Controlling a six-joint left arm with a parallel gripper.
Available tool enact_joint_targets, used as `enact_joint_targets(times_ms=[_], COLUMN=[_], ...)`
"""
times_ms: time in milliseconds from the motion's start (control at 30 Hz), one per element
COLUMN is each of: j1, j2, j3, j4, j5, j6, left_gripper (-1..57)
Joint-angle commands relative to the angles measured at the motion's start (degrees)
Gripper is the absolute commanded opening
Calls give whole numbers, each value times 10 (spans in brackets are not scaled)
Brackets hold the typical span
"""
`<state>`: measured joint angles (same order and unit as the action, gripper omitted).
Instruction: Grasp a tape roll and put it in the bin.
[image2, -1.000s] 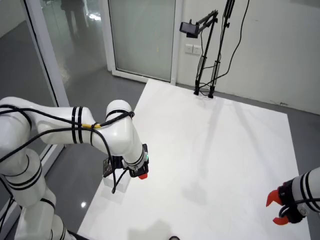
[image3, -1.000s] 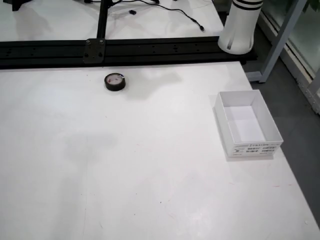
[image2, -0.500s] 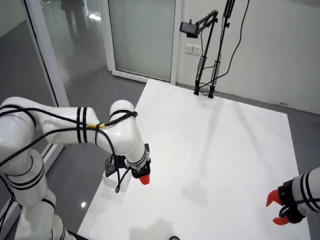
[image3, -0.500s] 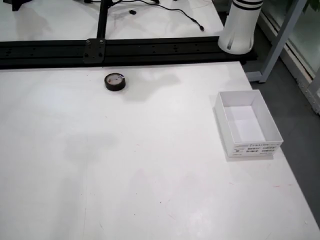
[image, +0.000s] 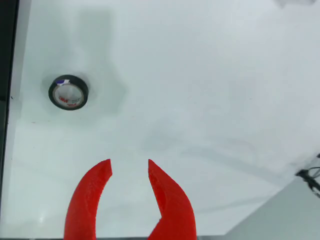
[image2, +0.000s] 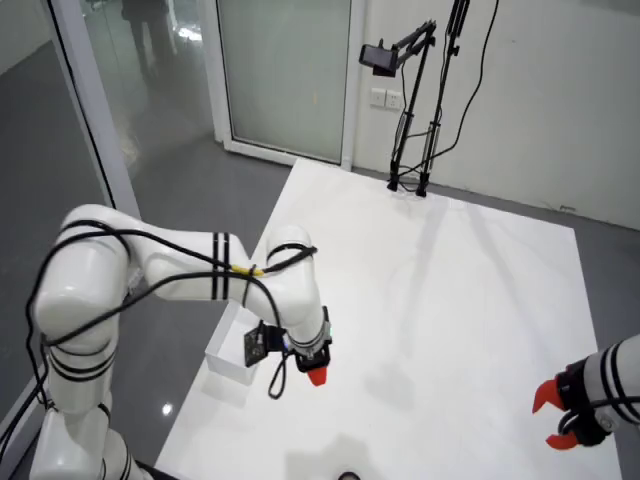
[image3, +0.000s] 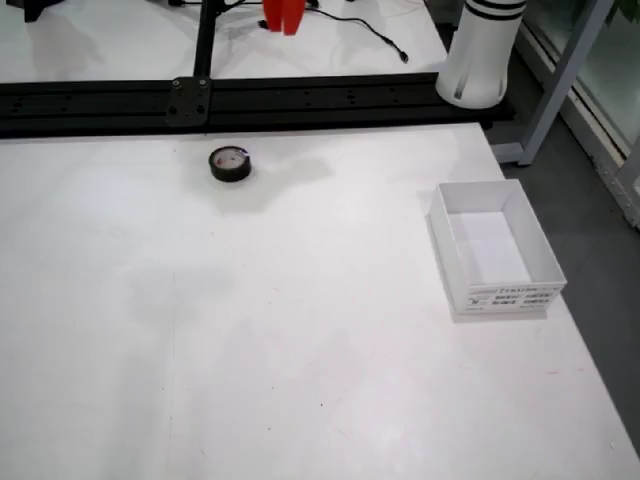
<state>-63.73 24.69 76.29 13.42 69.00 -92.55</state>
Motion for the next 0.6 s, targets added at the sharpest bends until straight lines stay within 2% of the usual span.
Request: enact_joint_targets(times_ms=[33, 333, 600], j1=[-49, -81, -97], j2=[240, 208, 239], j3=[-178, -90, -82], j4=[-30, -45, -58], j5=[-15, -14, -42], j6=[-18, -67, -80], left_gripper=[149, 178, 203])
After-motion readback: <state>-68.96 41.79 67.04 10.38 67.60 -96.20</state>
